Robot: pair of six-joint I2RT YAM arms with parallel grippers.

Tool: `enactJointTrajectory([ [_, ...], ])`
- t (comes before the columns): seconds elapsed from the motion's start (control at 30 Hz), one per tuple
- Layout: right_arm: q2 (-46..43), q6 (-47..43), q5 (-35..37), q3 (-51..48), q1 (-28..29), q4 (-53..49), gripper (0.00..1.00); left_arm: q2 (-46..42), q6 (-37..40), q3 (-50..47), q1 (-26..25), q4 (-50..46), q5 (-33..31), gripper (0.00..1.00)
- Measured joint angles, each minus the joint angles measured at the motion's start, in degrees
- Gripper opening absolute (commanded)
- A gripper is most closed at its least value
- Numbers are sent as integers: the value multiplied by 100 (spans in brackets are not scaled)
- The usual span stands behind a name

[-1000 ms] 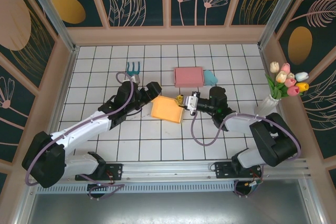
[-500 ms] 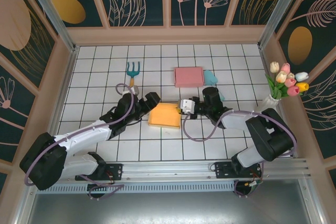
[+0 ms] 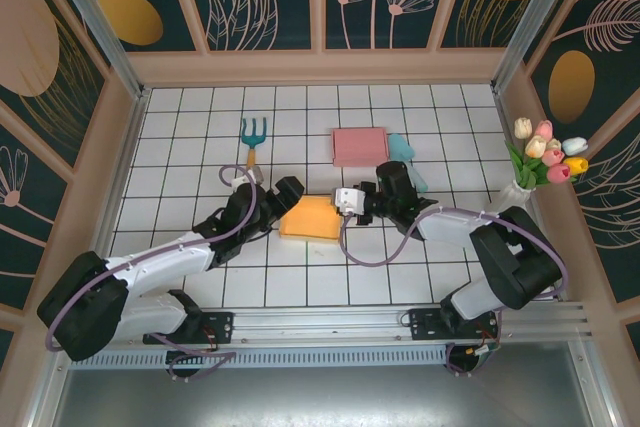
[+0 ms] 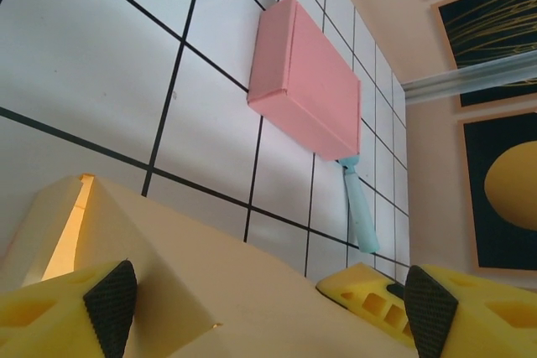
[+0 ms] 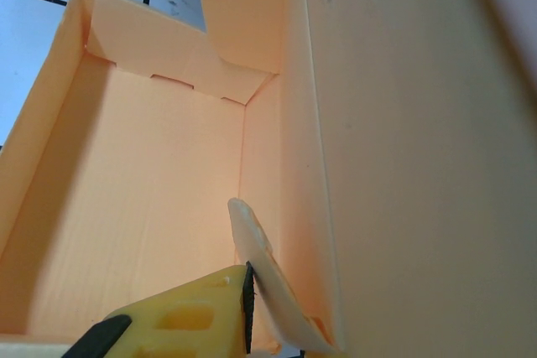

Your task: Fold the paper box

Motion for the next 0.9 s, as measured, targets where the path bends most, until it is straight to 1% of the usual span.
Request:
enactJointTrajectory([
  [0.07, 0, -22, 68, 17, 37, -52, 26, 24, 0, 2, -17, -15, -83, 84],
  [0.13, 0, -81, 142, 68, 90, -181, 31, 31, 2, -24, -39, -2, -168, 84],
  [0.27, -2, -249, 372, 199, 247, -577, 35, -2, 4, -203, -85, 20, -275, 84],
  [0.47, -35, -452, 879, 444, 595, -1165, 45, -409, 31, -428, -125, -98, -439, 84],
  [0.7, -219, -664, 1821, 861, 815, -2334, 47, -966, 68, -632, -168, -315, -629, 84],
  [0.73, -278, -708, 1943, 920, 815, -2511, 48, -1036, 70, -671, -168, -332, -671, 84],
  [0.9, -752, -863, 2400, 1010, 826, -3303, 49, -1119, 70, -813, -168, -330, -752, 84],
])
